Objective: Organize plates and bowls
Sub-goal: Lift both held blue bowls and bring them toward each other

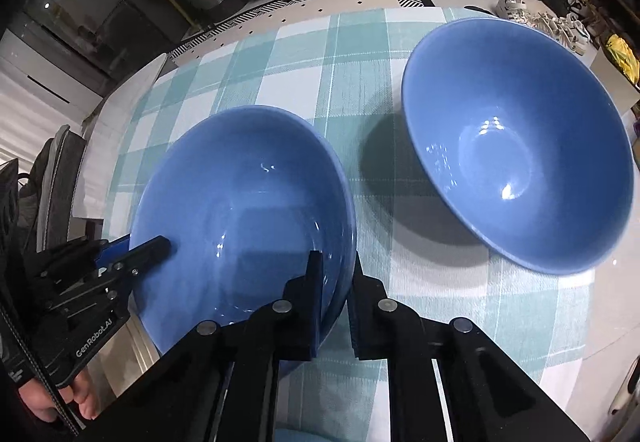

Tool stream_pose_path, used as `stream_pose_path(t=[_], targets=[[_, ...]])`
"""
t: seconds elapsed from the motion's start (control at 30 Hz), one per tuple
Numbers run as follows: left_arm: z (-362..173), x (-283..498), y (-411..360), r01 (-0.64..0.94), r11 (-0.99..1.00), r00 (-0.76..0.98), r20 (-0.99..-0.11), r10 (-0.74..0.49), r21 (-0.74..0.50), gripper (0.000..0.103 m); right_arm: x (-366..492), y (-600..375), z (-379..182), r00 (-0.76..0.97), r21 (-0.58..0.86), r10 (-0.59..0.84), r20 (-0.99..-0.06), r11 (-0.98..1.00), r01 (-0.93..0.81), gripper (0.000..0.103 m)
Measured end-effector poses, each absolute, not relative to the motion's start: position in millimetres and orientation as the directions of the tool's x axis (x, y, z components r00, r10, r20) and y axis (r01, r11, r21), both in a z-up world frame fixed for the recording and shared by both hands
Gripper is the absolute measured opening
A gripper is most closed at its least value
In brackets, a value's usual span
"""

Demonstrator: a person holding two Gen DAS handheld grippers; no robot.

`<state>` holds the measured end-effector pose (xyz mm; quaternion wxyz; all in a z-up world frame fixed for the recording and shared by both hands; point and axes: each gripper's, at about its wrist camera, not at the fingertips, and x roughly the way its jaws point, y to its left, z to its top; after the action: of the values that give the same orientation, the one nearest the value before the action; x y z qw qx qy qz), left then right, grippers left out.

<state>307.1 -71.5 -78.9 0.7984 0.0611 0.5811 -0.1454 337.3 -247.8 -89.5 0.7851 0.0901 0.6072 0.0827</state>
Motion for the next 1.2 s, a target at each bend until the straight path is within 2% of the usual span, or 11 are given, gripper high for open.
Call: stream_pose_path(t=[0.17,0.73,0.8,0.87,0.9,1.13,1.2], targets=[[-74.6,291.9,-71.3,0.306,0.946,0.288,-0.936,-0.202,-0.110,0.014,326.9,-250.6,-94.0,0.225,0.219,0.219,-0.949,0.975,-0.024,0.011],[-81.3,281.3,-73.0,0.315,0.946,0.297,-0.939,-0.174,-0.076,0.017,318.3,-249.8,-94.9,0.214,0.248,0.249,-0.945,0.968,-0.035,0.011],[-80.1,282.4,-72.6,0.320,0.944,0.299,-0.937,-0.181,-0.080,0.023,318.8,-249.4,-95.5,0.216,0.243,0.246,-0.945,0.969,-0.042,0.011],[-78.6,282.7,-73.7,0.327,0.943,0.308,-0.935,-0.176,-0.070,0.035,319.7,-247.9,-98.4,0.210,0.237,0.242,-0.947,0.970,-0.048,0.011],[-78.2,283.2,-74.3,0.329,0.942,0.313,-0.934,-0.172,-0.063,0.045,320.4,-246.7,-100.1,0.205,0.235,0.240,-0.949,0.971,-0.049,0.011],[-80.9,287.0,-74.6,0.318,0.946,0.314,-0.935,-0.168,-0.063,0.046,323.3,-242.9,-106.8,0.201,0.226,0.233,-0.952,0.972,-0.058,0.011],[-81.8,288.2,-71.7,0.312,0.945,0.311,-0.929,-0.199,-0.098,0.044,322.6,-244.0,-105.6,0.202,0.234,0.240,-0.949,0.971,-0.056,0.011]])
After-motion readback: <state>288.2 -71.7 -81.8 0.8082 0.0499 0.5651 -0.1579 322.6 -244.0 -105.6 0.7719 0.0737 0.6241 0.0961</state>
